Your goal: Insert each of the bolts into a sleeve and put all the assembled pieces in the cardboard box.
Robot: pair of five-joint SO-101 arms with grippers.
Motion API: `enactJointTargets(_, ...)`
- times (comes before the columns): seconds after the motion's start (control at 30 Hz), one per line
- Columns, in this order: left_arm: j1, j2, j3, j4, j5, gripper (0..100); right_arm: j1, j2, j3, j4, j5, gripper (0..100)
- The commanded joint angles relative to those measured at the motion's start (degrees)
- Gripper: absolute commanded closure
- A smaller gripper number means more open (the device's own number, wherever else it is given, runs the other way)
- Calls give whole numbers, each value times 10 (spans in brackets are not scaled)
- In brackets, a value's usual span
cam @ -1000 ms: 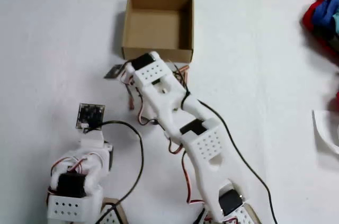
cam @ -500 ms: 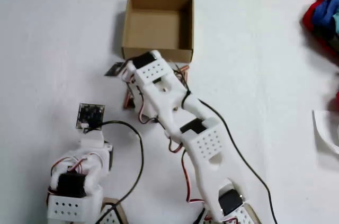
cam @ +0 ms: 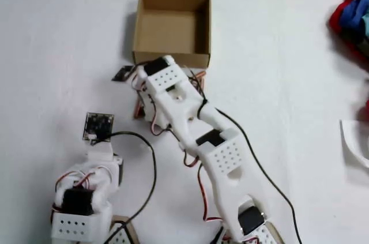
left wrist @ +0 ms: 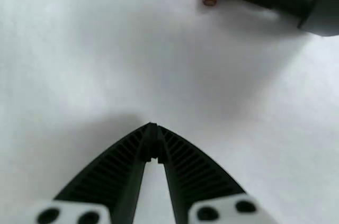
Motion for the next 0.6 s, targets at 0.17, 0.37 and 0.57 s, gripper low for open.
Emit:
enactJointTargets(0.17,-5,-7,12,2,-2,976,-6,-2,-19,-58,7,865)
enactJointTargets(0.37,-5,-7,12,2,-2,976,-8,-3,-19,-57,26,797)
enactJointTargets(0.57,-5,-7,12,2,-2,976,-17,-2,-33,-48,26,797)
